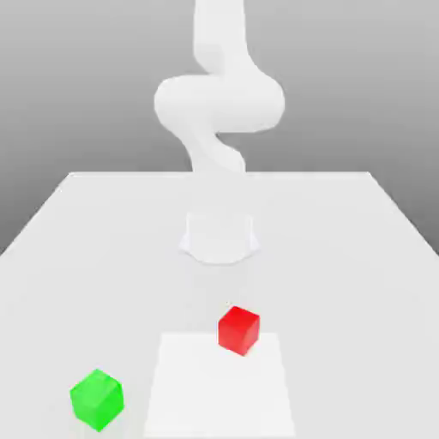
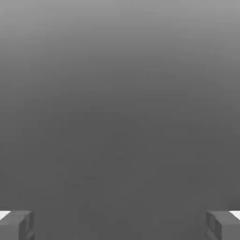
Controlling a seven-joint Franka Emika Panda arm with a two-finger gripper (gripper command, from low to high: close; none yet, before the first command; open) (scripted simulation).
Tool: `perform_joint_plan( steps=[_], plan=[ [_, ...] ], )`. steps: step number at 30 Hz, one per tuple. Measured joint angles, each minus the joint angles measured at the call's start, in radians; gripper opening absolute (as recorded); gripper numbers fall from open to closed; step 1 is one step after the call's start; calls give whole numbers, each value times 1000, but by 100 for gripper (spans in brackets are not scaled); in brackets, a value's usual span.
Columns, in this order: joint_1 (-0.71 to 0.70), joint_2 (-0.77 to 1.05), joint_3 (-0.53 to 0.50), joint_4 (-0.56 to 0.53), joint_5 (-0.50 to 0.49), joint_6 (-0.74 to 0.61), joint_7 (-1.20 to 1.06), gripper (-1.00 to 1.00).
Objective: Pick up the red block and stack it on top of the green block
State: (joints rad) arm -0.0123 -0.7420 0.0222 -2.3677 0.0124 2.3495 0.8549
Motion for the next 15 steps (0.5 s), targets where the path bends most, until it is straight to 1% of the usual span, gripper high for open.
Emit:
perform_joint_plan(
  steps=[9,15],
  plan=[
    [-44,252,98,-290,45,210,247,0],
    [-70,448,169,-503,75,368,439,0]
  ],
)
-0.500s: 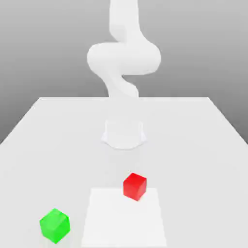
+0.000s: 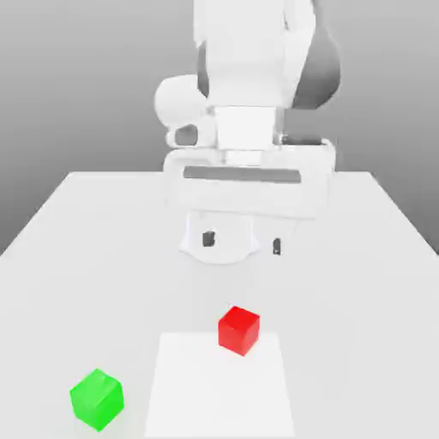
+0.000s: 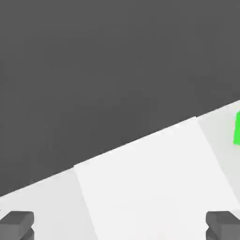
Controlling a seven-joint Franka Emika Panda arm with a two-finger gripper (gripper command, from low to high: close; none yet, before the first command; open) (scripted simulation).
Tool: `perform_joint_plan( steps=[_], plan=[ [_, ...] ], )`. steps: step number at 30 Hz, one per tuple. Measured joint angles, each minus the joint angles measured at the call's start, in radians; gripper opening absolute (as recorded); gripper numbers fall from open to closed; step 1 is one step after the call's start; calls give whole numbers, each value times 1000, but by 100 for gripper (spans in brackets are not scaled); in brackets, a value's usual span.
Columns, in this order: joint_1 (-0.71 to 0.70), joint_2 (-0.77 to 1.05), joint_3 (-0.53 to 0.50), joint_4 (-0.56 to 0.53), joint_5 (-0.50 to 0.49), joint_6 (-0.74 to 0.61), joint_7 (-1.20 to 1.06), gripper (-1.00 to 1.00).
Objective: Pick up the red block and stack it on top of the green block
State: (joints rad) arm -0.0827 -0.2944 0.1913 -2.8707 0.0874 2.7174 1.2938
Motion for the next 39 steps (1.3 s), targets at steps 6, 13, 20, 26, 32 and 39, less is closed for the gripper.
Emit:
perform_joint_plan(
  steps=[6,13,20,26,32,39],
  plan=[
    [-4,349,-28,-61,-161,273,224,0],
    [78,455,-129,-48,-240,363,283,-100],
    [70,338,-86,-66,-129,264,205,-100],
    [78,193,-117,-43,-44,97,99,-100],
    [-43,292,-220,164,-33,-13,-112,-100],
    [-186,436,-277,390,-56,-95,-315,-100]
  ],
)
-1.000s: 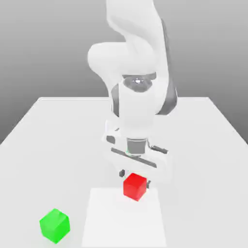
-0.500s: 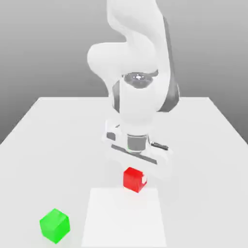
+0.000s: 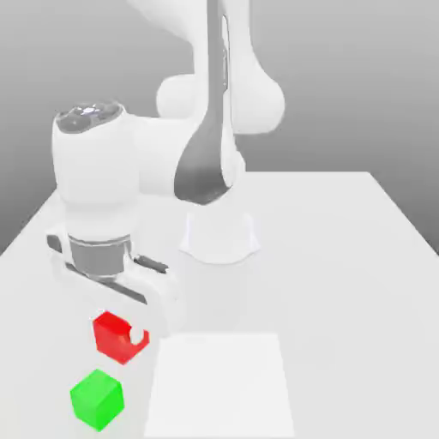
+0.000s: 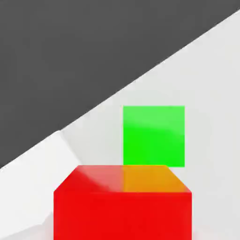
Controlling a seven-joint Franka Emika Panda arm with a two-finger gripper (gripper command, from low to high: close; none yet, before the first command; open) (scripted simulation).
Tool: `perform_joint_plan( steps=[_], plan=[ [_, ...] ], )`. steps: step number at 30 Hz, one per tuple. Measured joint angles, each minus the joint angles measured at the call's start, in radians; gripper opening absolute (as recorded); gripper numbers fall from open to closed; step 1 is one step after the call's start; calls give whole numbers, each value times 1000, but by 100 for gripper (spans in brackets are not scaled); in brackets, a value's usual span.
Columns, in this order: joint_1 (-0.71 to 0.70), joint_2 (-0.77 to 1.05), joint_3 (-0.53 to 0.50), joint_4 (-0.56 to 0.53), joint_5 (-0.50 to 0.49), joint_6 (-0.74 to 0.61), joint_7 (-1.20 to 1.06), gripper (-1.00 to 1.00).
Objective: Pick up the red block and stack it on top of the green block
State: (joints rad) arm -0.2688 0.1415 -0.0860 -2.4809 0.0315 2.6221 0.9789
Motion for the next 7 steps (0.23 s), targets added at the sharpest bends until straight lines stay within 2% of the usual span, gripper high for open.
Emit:
perform_joint_plan(
  steps=[3,4,7],
  plan=[
    [-11,102,7,17,16,85,-24,-100],
    [-14,132,11,20,21,112,-28,100],
    [-14,132,11,20,21,112,-28,100]
  ],
)
